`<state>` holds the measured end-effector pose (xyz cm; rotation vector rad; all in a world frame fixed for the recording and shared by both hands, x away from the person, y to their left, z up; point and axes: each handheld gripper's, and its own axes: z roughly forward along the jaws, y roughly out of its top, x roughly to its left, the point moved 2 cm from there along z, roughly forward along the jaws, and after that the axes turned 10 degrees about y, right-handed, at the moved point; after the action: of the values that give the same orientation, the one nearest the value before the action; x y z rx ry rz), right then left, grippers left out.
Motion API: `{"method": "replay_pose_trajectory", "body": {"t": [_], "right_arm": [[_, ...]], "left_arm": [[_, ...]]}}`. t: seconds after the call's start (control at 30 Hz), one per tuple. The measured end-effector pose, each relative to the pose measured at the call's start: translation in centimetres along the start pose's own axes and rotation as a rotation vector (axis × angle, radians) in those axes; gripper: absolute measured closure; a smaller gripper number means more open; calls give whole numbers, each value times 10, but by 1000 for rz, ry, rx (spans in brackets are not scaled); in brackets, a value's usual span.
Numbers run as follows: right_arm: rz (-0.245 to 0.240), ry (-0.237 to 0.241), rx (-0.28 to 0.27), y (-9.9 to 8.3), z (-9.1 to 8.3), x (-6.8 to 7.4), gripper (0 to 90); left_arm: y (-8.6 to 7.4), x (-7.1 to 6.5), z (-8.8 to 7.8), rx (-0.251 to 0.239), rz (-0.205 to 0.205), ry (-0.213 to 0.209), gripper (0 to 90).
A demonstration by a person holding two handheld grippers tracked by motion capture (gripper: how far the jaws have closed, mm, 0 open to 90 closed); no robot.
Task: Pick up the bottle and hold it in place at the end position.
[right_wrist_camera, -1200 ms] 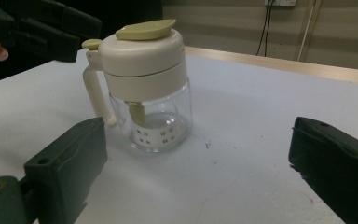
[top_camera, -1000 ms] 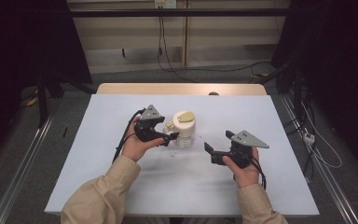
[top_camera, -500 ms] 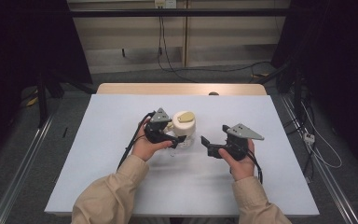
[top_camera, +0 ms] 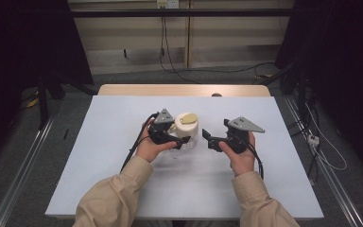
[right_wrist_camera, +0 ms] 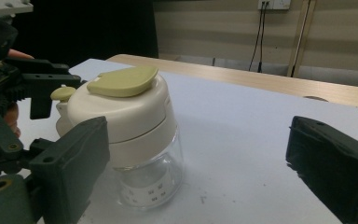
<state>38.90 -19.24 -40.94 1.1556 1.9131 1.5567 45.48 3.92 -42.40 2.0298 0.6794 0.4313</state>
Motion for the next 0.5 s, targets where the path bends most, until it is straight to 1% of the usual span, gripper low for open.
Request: {"method": "replay_pose_trajectory", "body": {"t": [0.03, 0.1, 0.17, 0.23, 0.33, 0.4, 0.5], "right_arm": [[2, -3, 3, 0, 1, 0, 56], [3, -8, 5, 1, 4, -1, 57], [8, -14, 4, 1, 7, -2, 58], [10, -20, 5, 2, 8, -3, 58], [11, -28, 2, 4, 9, -5, 59], [14, -30, -1, 5, 9, -5, 60], [13, -38, -9, 9, 9, -6, 68]], "left_arm": [[1, 1, -2, -4, -1, 5, 117], [3, 2, -4, -7, -9, 3, 117], [3, 3, -5, -8, -4, 10, 120], [6, 4, -8, -25, -17, 9, 118], [11, 5, -15, -36, 1, 16, 125], [16, 4, -21, -42, 6, 0, 151], [21, 3, -29, -41, 32, 11, 174]]}}
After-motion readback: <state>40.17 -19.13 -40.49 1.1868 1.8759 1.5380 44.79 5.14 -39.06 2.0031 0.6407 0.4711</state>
